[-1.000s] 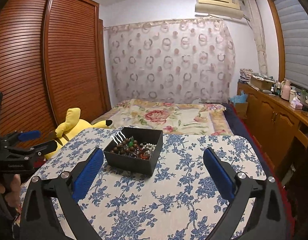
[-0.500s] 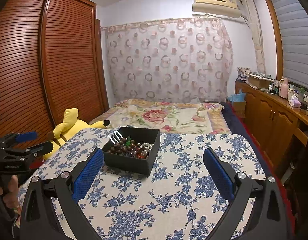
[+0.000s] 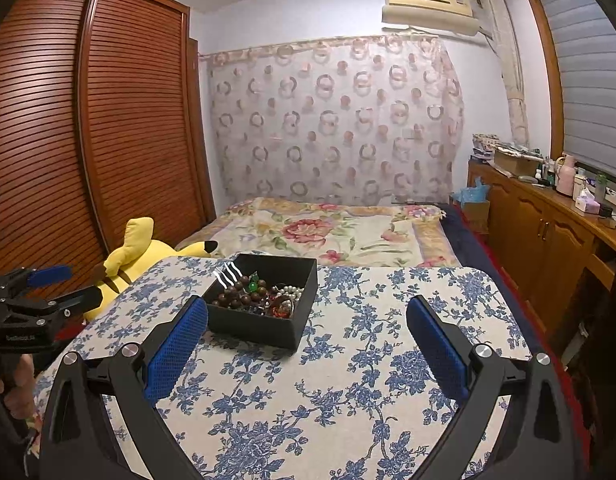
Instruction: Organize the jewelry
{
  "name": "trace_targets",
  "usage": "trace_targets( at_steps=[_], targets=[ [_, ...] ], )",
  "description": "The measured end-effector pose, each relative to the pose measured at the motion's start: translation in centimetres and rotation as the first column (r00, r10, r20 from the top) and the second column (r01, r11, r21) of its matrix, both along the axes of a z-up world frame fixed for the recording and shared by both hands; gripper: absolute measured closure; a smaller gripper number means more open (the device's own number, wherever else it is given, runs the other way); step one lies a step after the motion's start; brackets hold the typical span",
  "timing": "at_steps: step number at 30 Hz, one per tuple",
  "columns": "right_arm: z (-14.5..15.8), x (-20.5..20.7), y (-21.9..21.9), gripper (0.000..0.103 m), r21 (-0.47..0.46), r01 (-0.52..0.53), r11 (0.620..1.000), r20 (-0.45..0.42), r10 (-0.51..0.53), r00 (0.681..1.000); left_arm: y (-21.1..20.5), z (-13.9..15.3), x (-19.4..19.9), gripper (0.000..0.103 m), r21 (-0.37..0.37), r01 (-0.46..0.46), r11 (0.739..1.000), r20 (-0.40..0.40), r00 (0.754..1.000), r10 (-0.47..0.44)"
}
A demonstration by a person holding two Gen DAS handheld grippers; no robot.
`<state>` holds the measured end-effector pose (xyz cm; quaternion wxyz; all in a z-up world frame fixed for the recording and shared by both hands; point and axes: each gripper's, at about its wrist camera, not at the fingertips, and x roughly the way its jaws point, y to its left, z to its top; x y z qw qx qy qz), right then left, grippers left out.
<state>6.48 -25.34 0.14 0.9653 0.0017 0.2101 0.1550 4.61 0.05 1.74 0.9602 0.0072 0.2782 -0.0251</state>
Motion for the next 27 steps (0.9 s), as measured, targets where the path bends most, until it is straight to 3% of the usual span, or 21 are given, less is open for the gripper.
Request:
trace_targets(
  at_steps=[27],
  targets=[
    [-0.32, 0.18, -0.40, 0.002, 0.008, 0.008, 1.000, -0.002, -0.008, 1.000, -0.32, 0.18, -0.31, 0.008, -0.001, 0.006, 1.000, 0.006, 1.000, -0.006]
  ],
)
